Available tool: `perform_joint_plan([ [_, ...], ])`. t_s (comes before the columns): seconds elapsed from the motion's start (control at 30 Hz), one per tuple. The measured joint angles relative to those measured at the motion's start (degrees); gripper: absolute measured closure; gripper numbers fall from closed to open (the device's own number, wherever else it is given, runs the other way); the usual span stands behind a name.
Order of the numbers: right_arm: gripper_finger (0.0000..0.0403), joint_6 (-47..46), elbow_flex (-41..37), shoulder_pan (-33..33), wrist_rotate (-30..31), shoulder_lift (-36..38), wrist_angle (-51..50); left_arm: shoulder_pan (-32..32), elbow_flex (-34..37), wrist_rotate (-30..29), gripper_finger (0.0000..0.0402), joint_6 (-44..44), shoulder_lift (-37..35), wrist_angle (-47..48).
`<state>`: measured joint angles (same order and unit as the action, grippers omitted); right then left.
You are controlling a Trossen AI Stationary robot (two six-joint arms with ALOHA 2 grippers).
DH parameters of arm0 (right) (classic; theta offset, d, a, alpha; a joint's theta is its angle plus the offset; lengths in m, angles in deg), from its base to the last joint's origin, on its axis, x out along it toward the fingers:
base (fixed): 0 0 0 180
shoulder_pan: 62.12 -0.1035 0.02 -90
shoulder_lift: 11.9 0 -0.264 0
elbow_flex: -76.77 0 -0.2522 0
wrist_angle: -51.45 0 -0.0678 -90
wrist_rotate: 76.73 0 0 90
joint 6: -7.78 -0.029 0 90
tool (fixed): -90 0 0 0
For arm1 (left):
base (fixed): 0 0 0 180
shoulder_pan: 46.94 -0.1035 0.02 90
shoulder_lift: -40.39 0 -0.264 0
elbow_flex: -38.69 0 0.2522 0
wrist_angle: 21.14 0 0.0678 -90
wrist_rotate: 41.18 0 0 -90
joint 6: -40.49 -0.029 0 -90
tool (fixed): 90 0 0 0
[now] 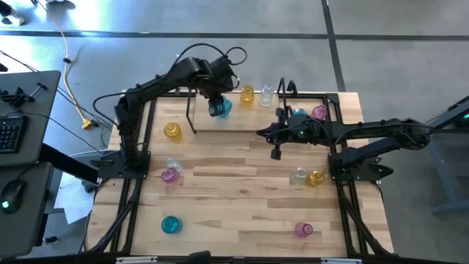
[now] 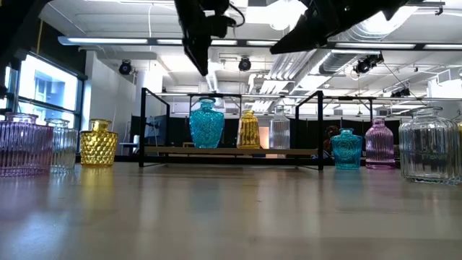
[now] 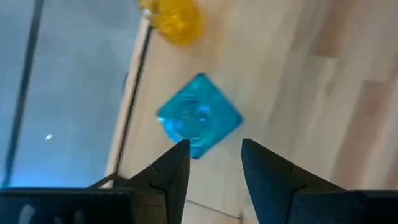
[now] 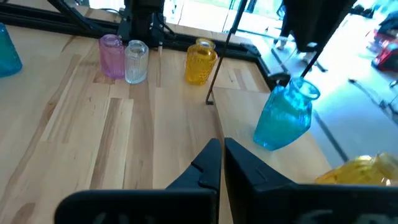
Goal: Sort vases onto shelf
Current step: Put the top left blue vase on the shelf
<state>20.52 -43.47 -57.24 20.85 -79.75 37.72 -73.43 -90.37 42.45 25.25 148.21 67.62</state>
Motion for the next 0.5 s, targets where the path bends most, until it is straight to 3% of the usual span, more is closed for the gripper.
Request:
perform_joint_plan([
  [0.17, 0.0403, 1.25, 0.00, 0.00, 0.00, 0.00, 3.31, 0.86, 13.99, 3.12, 0.0275, 0.43, -8.33, -14.39],
  [0.37, 0.0398, 0.83, 0.00, 0.00, 0.00, -2.23, 10.26, 1.47, 38.44, 3.92, 0.0308, 2.92, -21.14, -40.64],
  [0.5, 0.0373, 0.39, 0.00, 0.43, 0.04, -7.01, 17.85, 1.47, 54.44, 6.20, 0.0333, 6.16, -28.53, -58.90],
])
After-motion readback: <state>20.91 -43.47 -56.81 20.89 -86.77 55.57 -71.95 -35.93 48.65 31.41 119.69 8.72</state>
